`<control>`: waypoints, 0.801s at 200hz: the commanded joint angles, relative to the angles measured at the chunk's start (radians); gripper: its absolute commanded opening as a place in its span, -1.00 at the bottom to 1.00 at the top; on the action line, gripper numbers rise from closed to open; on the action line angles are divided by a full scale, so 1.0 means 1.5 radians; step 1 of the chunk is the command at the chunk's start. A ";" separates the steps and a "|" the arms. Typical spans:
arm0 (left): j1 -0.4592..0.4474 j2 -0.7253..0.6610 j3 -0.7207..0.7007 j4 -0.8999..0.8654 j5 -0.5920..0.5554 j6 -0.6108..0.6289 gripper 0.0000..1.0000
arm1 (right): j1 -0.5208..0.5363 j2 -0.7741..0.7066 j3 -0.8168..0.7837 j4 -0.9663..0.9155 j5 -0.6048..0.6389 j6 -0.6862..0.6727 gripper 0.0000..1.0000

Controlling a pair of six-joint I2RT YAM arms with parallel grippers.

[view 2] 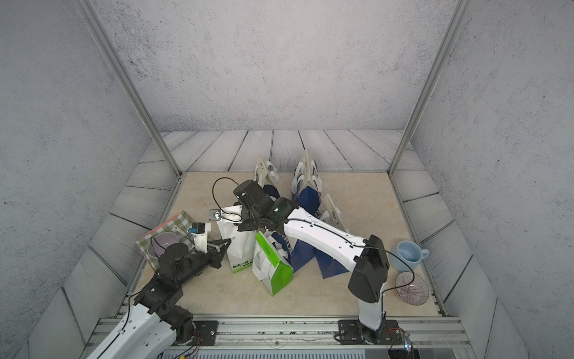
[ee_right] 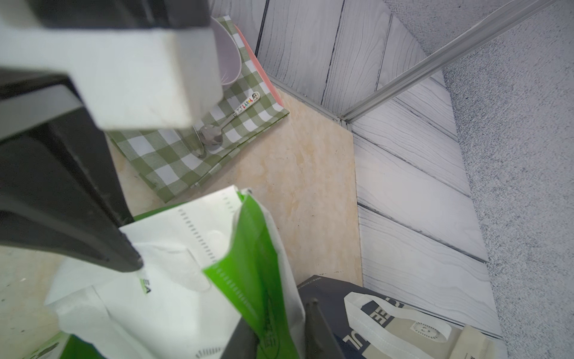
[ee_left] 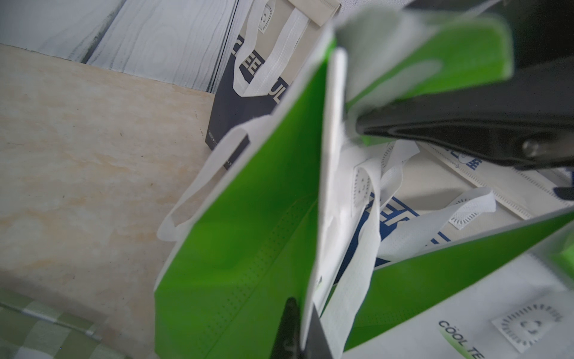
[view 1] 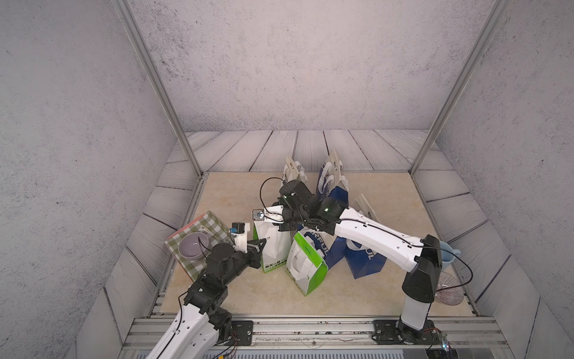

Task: Open the takeout bag
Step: Open the takeout bag at the center of the board.

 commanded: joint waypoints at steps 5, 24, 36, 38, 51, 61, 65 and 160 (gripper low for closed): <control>-0.002 -0.002 0.002 0.026 0.006 0.000 -1.00 | -0.008 -0.033 -0.033 0.031 0.029 0.021 -0.46; -0.002 -0.001 0.003 0.027 0.006 0.000 -1.00 | -0.007 -0.044 -0.053 0.051 0.024 0.023 -0.45; -0.002 -0.002 0.002 0.027 0.006 -0.001 -1.00 | -0.006 -0.050 -0.067 0.062 0.019 0.021 -0.45; -0.002 -0.002 0.001 0.027 0.006 -0.001 -1.00 | -0.006 -0.051 -0.069 0.064 0.019 0.021 -0.46; -0.002 -0.002 0.001 0.027 0.007 -0.001 -1.00 | -0.005 -0.057 -0.083 0.077 0.016 0.021 -0.47; -0.002 -0.002 0.001 0.027 0.007 -0.001 -1.00 | -0.005 -0.060 -0.091 0.084 0.015 0.021 -0.50; -0.001 -0.002 0.001 0.027 0.007 -0.001 -1.00 | -0.004 -0.061 -0.093 0.087 0.015 0.021 -0.51; -0.002 -0.009 -0.002 0.027 0.009 -0.004 -1.00 | 0.002 -0.065 -0.116 0.092 -0.010 0.015 -0.74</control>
